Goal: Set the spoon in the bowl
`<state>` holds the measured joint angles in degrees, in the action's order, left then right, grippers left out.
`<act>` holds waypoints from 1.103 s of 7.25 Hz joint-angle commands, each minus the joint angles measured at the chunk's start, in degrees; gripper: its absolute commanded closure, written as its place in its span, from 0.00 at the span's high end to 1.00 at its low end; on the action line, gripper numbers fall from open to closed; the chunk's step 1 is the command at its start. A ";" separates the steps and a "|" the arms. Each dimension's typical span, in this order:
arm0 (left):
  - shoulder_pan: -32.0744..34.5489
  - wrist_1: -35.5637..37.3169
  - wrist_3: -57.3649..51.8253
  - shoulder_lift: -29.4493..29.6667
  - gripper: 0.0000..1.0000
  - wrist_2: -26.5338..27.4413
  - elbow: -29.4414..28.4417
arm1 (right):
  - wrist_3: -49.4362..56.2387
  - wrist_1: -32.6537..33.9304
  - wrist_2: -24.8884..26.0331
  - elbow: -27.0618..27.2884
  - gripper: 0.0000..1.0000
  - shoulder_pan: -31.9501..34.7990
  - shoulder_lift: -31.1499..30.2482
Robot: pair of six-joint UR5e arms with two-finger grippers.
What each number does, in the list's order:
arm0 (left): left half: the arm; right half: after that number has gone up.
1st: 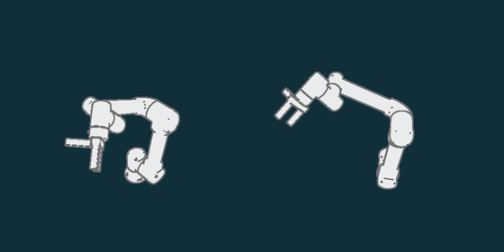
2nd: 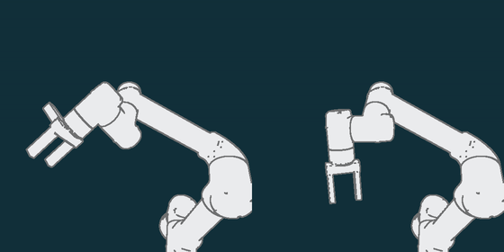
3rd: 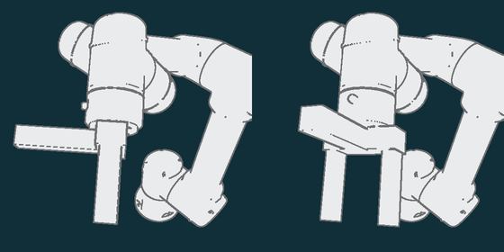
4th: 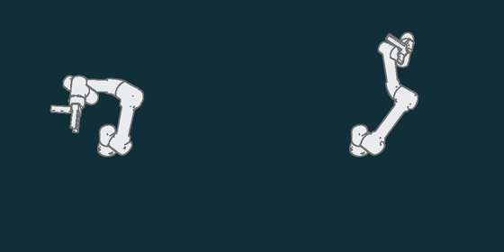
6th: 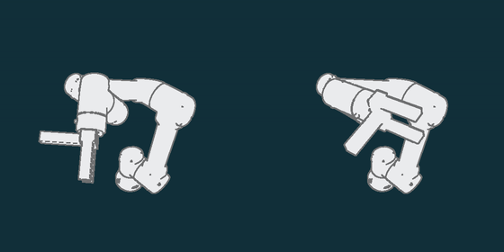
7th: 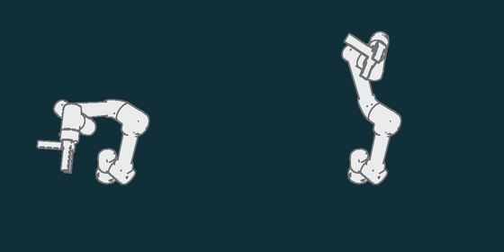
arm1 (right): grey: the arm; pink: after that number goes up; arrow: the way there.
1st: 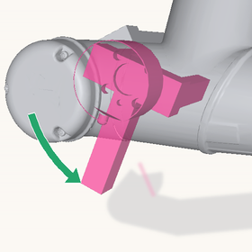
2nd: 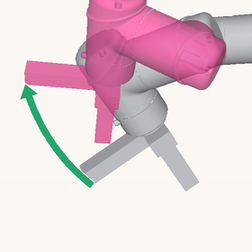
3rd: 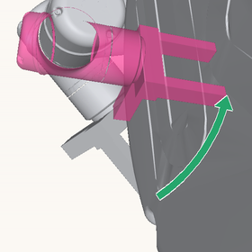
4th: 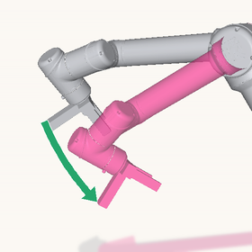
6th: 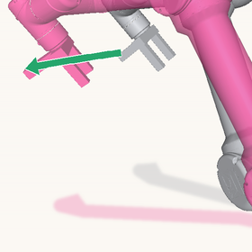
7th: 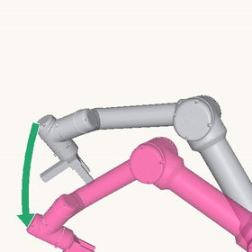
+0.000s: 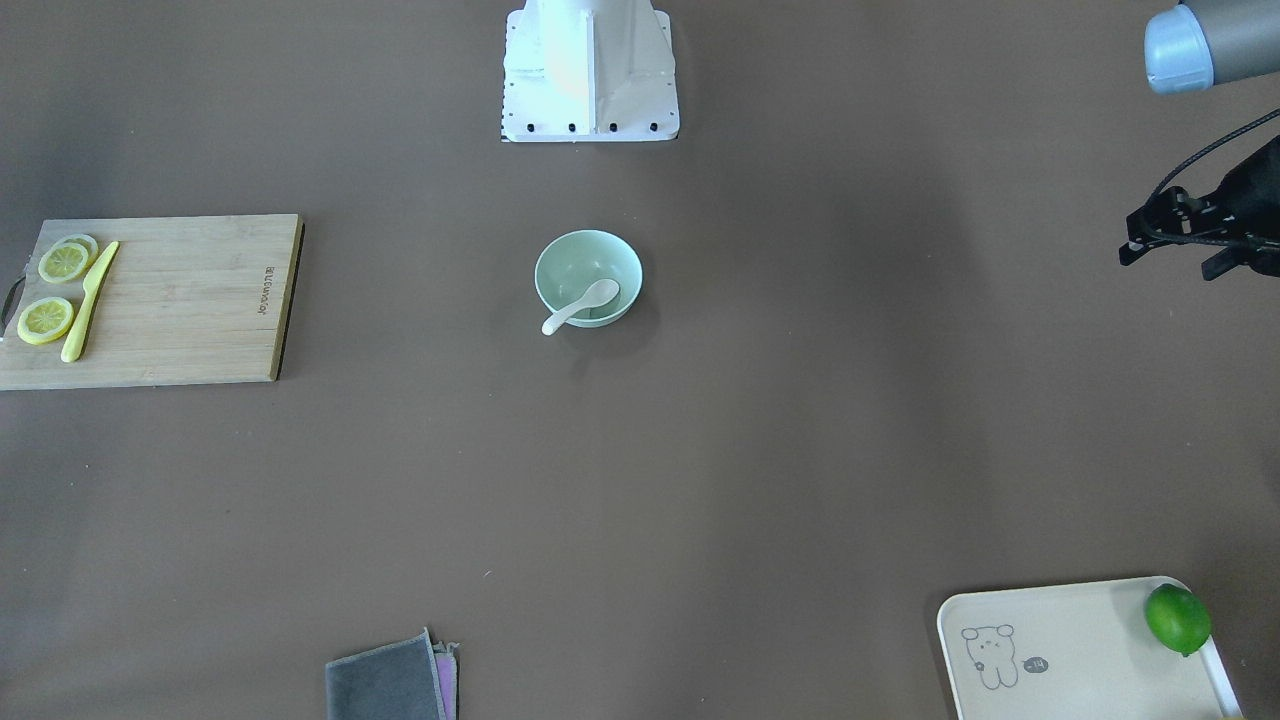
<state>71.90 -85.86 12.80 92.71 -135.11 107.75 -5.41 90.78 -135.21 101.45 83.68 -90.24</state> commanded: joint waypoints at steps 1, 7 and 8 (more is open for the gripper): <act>0.17 -0.01 -0.05 0.10 0.98 -0.06 -1.05 | -0.04 -0.51 0.55 0.49 1.00 0.17 -0.19; 5.77 -0.01 -0.40 -0.17 0.98 -0.59 -3.40 | 0.57 -0.52 2.58 0.06 1.00 0.17 -0.81; 6.31 -0.10 -0.66 -0.08 0.98 -0.50 -4.55 | 0.66 -0.52 2.32 -0.03 1.00 0.17 -0.81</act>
<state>76.79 -85.84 12.45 92.58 -135.67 104.84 -4.99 90.29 -132.68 101.44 83.85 -91.02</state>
